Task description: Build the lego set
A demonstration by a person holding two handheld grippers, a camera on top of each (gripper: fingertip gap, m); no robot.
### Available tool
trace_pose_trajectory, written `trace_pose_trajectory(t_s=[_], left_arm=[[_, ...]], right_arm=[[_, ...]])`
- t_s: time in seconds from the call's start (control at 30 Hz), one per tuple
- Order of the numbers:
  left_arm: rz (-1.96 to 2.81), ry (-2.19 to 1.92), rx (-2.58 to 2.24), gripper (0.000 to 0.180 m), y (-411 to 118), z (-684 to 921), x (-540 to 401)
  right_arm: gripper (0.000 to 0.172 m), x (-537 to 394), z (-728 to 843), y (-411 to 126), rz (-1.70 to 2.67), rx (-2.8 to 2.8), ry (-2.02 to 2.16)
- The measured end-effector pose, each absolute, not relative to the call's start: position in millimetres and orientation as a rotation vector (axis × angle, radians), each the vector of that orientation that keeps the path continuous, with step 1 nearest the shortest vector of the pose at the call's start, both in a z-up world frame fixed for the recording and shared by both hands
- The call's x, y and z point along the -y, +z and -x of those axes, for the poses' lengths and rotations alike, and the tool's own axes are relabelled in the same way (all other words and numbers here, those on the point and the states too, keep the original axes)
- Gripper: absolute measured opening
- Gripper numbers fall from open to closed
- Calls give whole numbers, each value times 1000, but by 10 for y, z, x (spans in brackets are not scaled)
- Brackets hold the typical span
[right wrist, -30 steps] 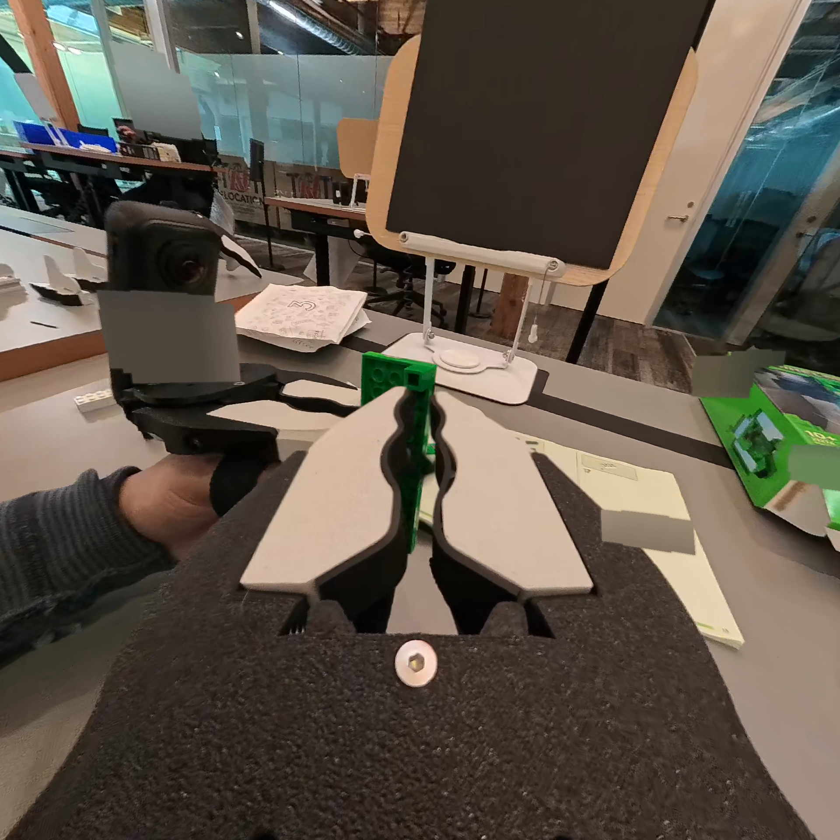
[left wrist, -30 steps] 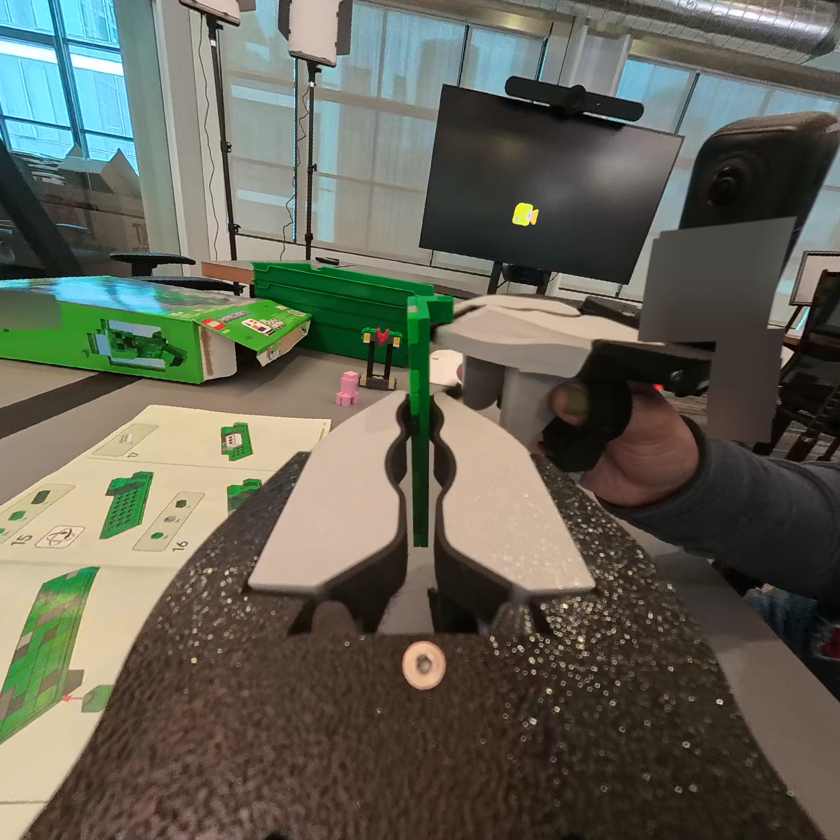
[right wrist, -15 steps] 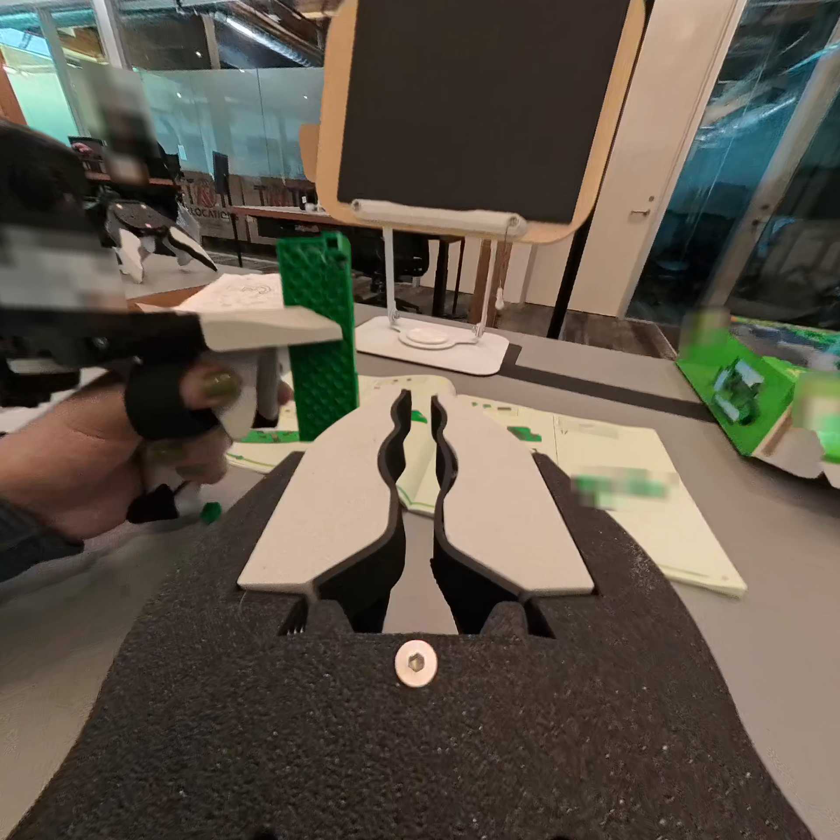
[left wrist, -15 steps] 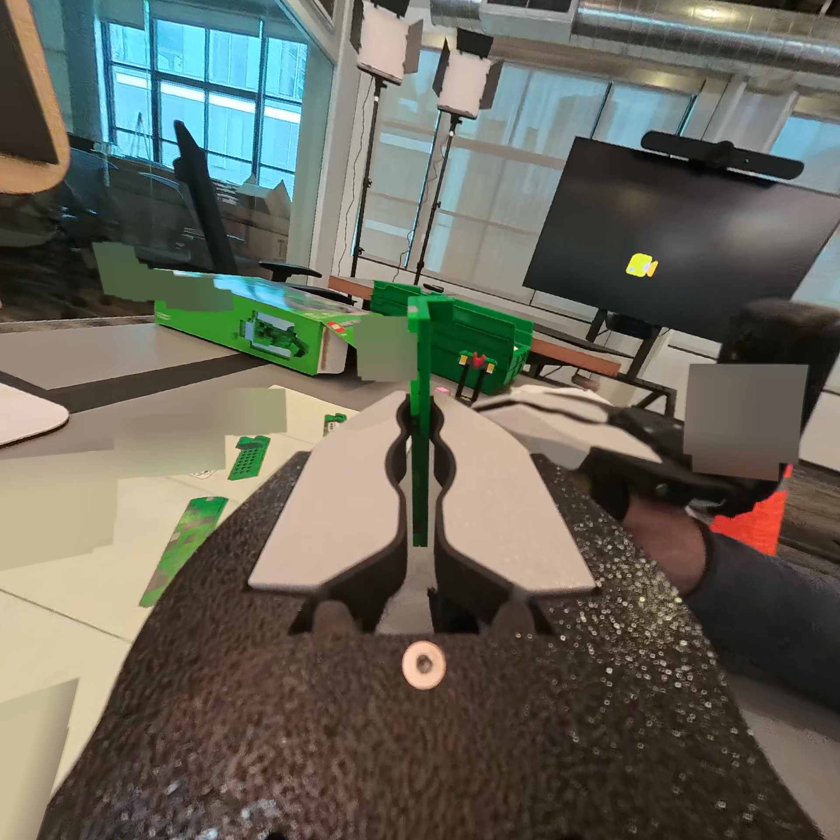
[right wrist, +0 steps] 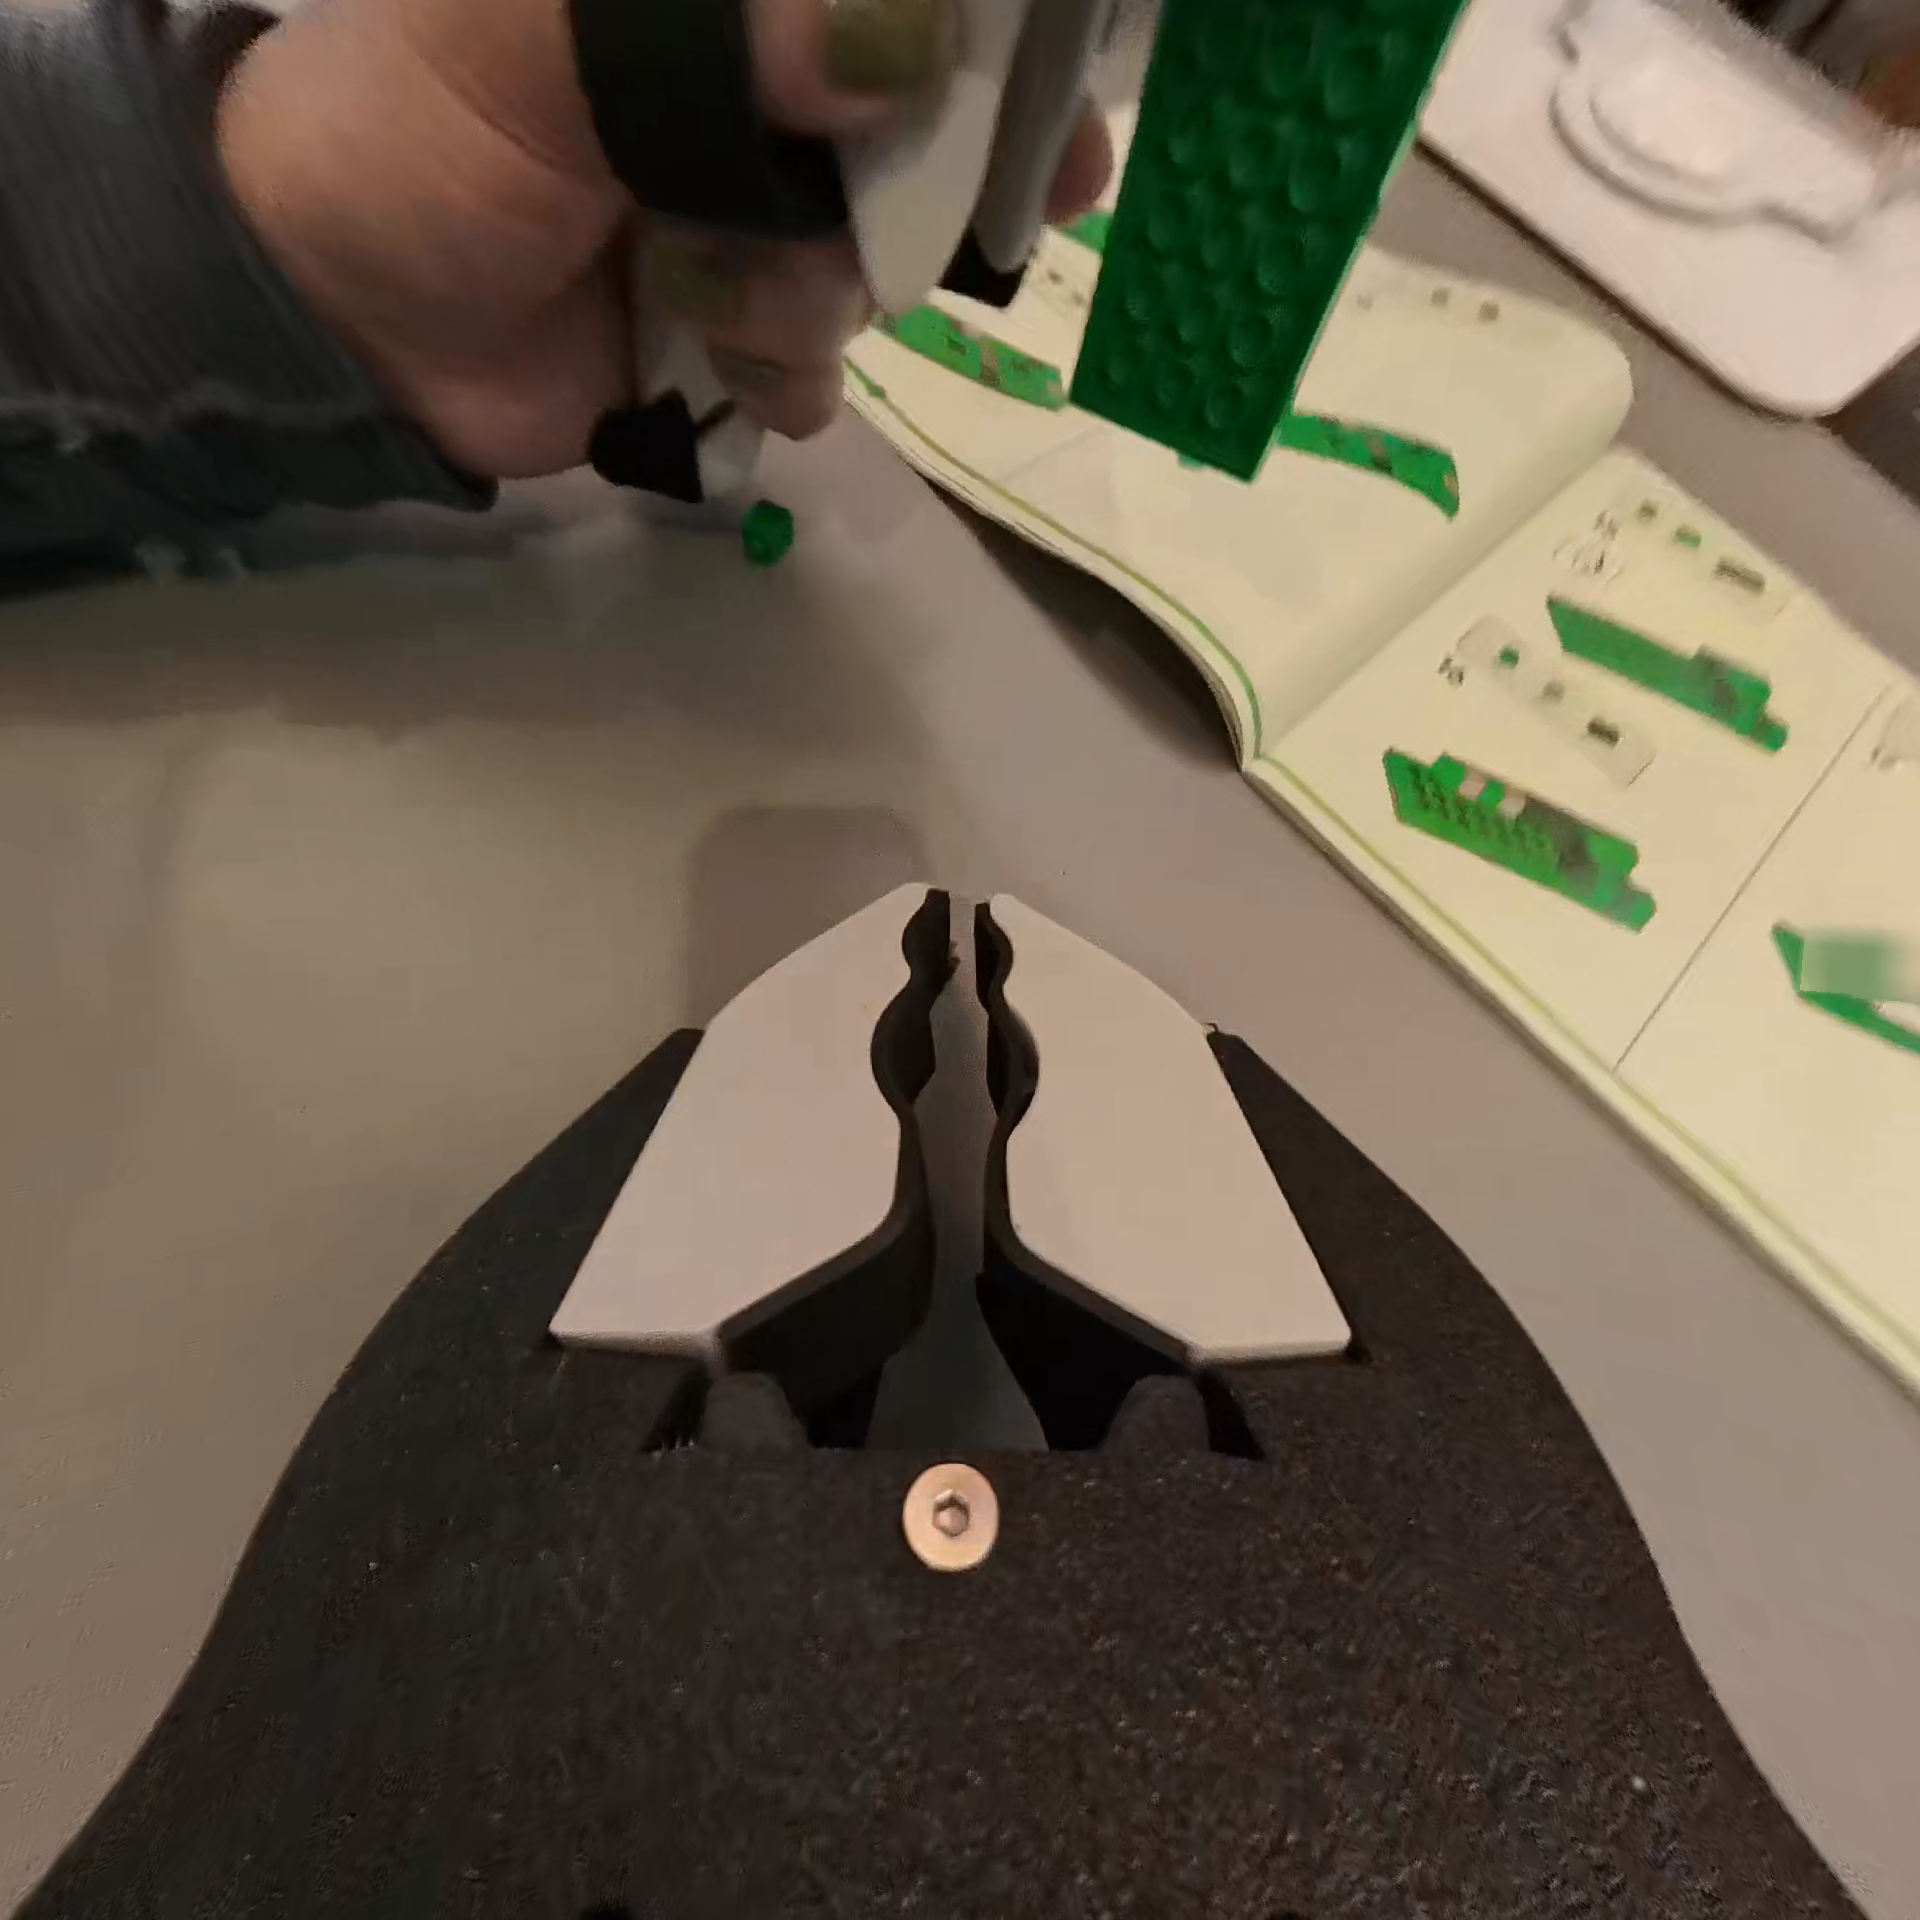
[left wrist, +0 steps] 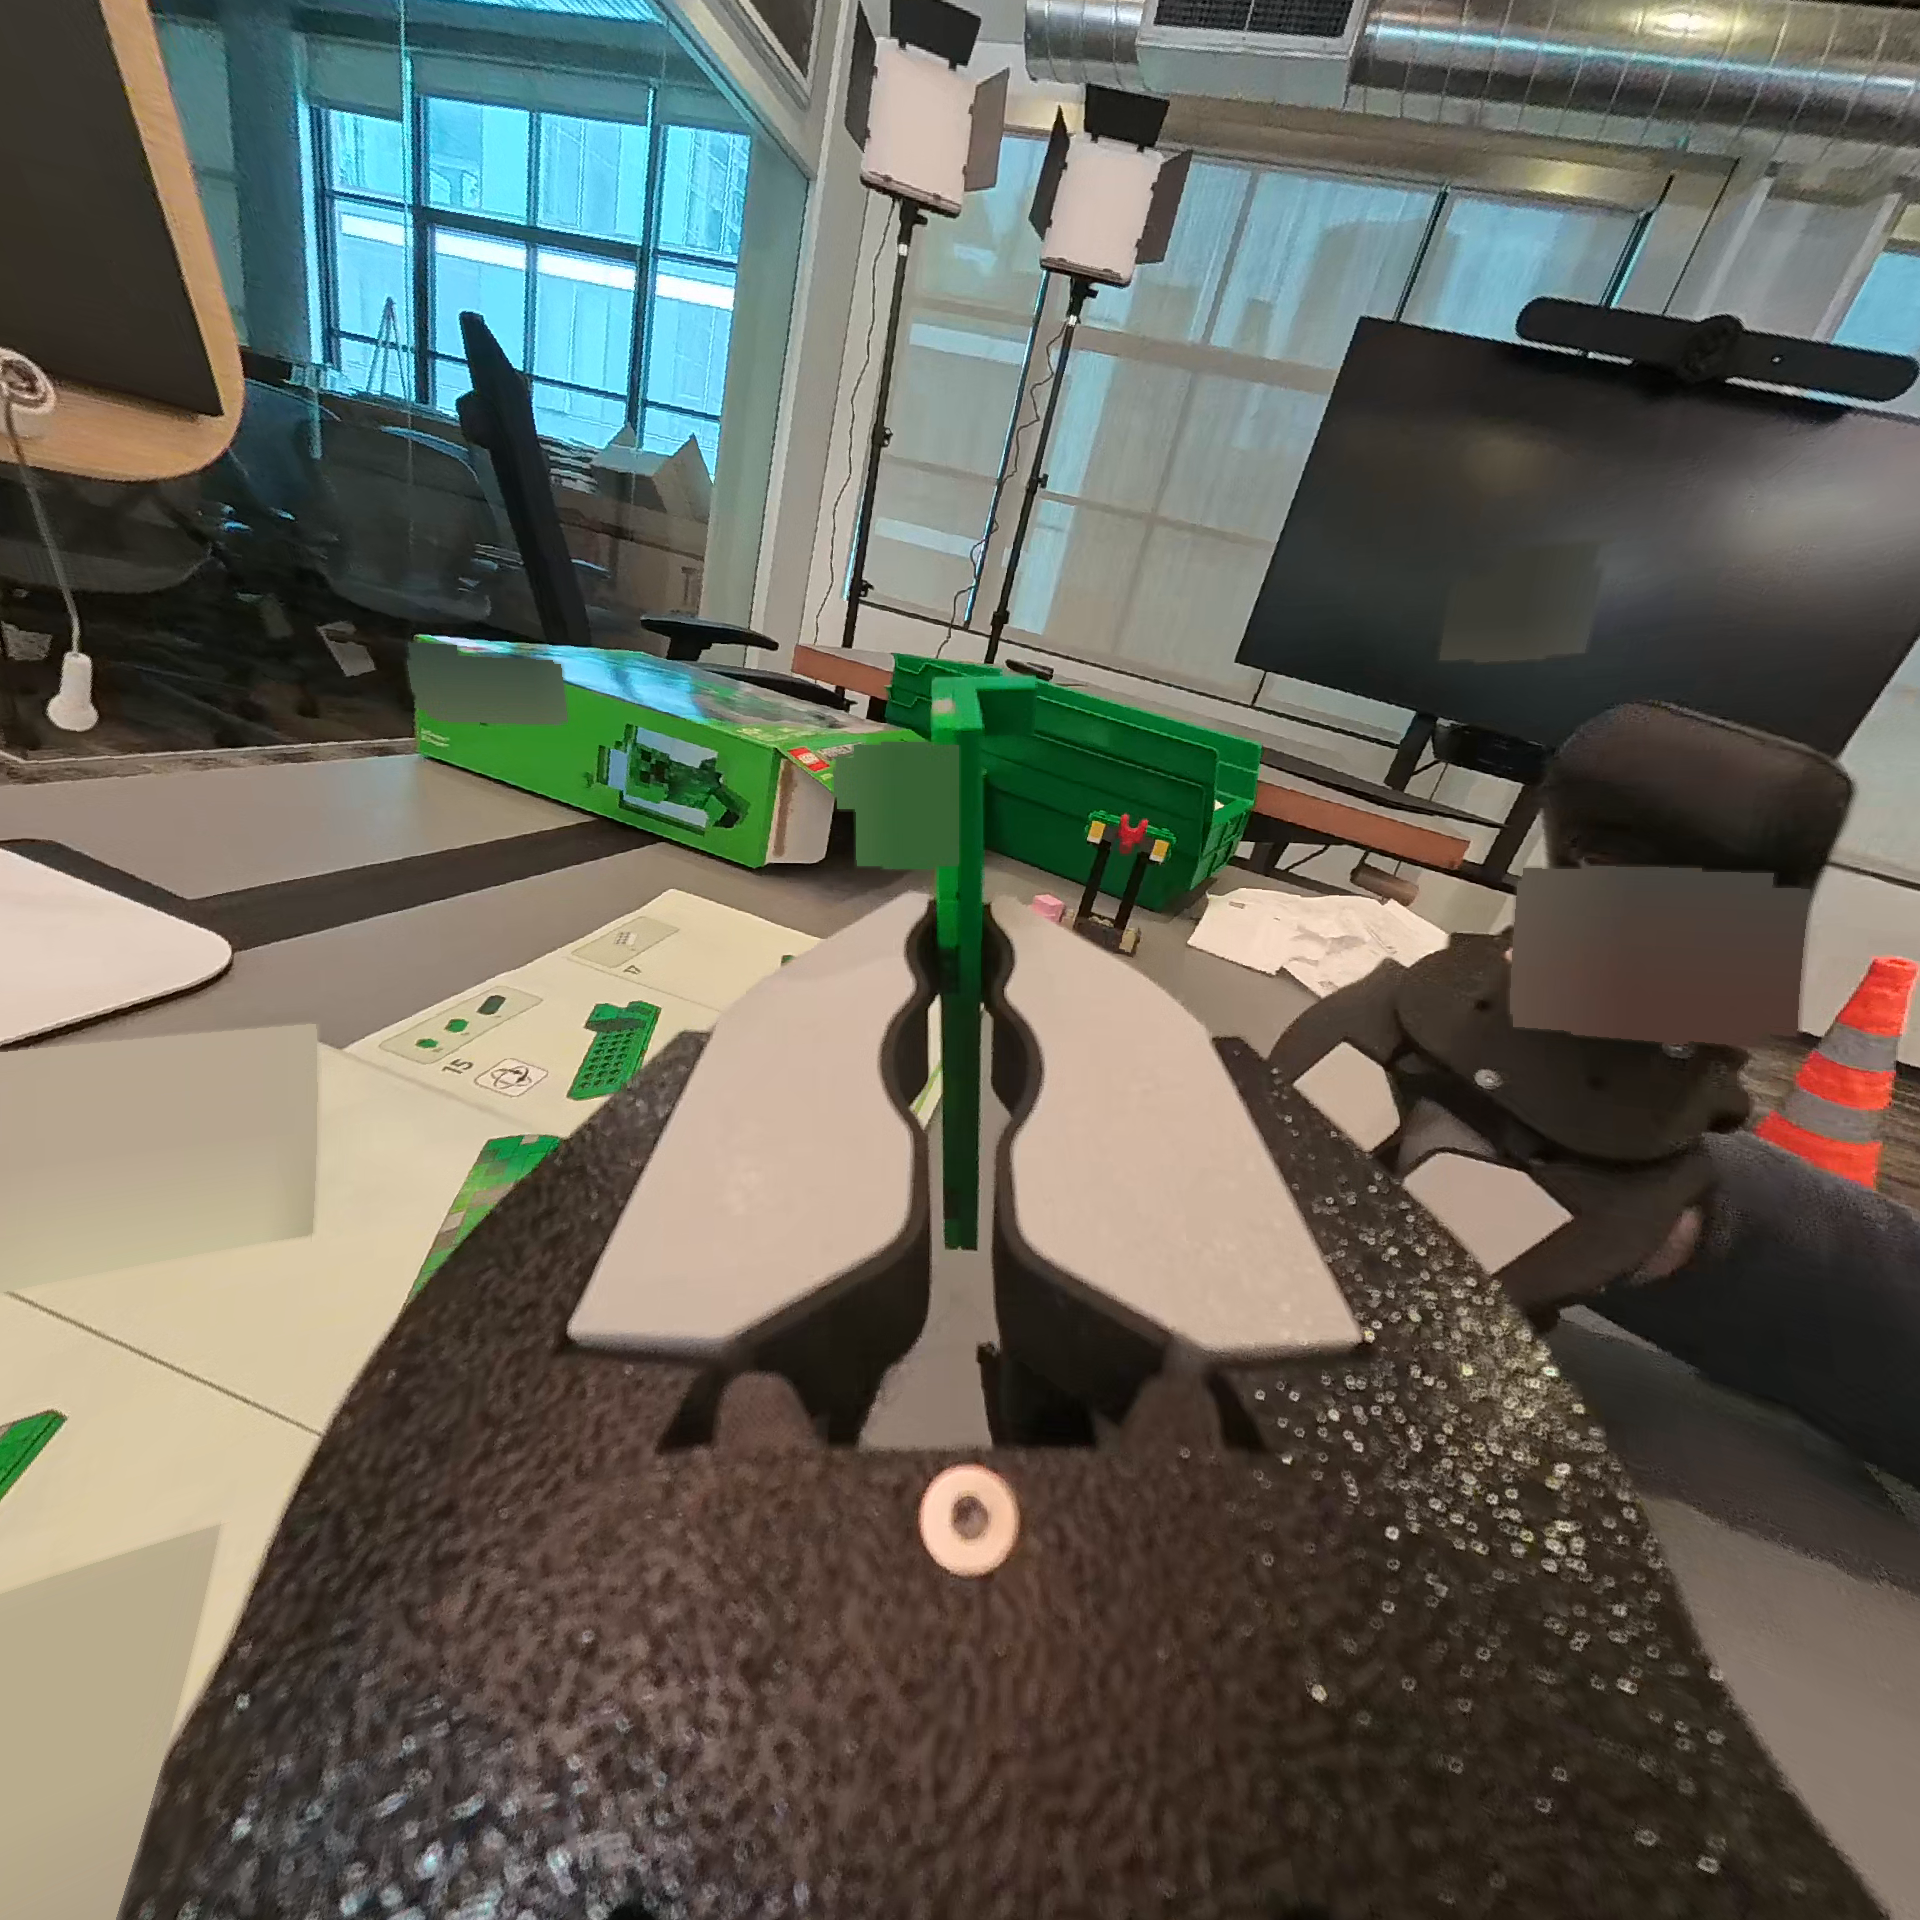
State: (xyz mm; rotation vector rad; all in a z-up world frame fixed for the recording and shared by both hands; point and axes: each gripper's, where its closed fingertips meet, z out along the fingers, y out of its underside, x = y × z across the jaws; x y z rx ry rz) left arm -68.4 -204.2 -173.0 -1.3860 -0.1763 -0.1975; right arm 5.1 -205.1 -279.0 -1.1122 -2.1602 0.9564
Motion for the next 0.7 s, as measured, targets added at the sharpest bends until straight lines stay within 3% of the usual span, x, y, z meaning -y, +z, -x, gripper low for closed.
trace_pose_trajectory(t_s=[0.3, 0.7], left_arm=[[1377, -236, 186, 5, -1728, 684, 2042], [1375, -231, 185, 5, -1720, 688, 2056]], right_arm=[[0, 2074, -254, -2966, 1410, 2189, 768], [0, 1987, 7, -2935, 1438, 1951, 718]])
